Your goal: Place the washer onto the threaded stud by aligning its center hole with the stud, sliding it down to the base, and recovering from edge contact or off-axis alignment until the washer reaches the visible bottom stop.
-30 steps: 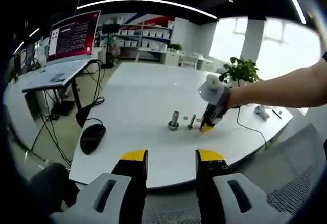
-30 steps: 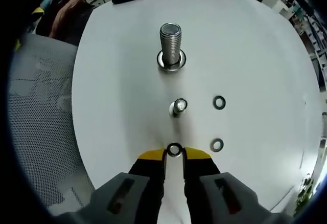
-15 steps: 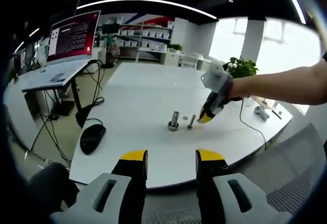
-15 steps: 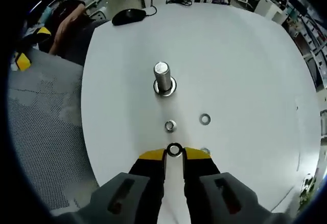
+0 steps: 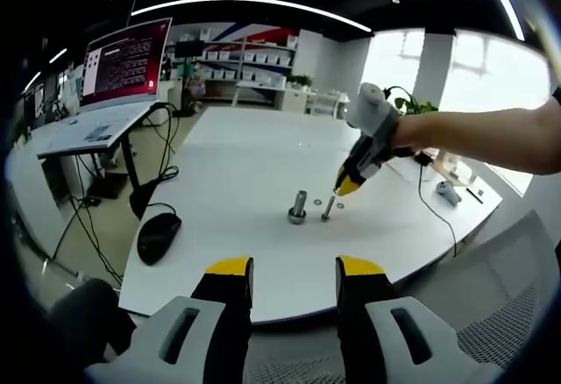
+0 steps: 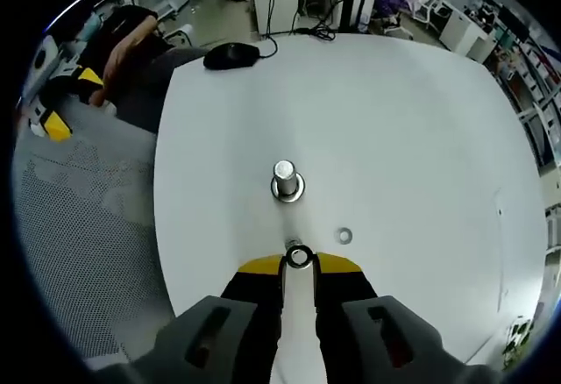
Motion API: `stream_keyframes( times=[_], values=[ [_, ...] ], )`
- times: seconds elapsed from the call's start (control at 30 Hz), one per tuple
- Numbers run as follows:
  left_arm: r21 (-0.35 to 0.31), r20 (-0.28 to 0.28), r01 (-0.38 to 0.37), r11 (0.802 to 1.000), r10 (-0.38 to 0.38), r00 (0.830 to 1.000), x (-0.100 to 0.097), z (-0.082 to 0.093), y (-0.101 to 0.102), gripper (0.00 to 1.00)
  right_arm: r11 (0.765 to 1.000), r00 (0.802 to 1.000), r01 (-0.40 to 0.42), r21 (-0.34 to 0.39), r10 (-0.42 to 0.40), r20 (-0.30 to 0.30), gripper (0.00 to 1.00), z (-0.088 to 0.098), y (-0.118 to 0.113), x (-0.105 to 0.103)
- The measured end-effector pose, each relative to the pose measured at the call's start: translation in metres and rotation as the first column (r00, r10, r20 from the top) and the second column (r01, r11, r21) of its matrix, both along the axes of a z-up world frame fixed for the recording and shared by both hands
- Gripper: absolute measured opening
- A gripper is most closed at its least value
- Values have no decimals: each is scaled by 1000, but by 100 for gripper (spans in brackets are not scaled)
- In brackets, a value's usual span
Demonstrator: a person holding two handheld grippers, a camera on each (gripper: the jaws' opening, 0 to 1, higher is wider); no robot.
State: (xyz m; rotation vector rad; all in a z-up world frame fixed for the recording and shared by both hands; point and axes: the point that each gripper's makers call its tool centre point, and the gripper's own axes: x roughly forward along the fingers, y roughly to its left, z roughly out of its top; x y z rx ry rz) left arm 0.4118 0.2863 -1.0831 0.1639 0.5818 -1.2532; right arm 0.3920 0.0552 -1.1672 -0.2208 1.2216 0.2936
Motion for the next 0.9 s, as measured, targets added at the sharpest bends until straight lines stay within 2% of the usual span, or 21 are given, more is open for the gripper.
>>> stream_keyframes(
  times=[0.13, 0.33, 0.43, 0.9],
  values=[
    [0, 0, -1, 1000, 1, 1000, 0, 1, 0, 36, 1000, 1000, -19, -7, 19, -12, 14, 0, 6, -1],
    [-1, 0, -2, 1000, 2, 1000, 0, 0, 1, 36, 999, 999, -25, -24, 24, -49, 14, -11, 1, 2],
    [-2, 0, -3, 1000, 3, 1000, 1, 0, 1, 36, 999, 998, -35, -16, 34, -43, 14, -10, 6, 0],
    [-4, -1, -7, 1000, 7, 1000, 1, 0, 0, 36, 999, 997, -40, -17, 39, -68, 14, -26, 2, 2]
  ],
)
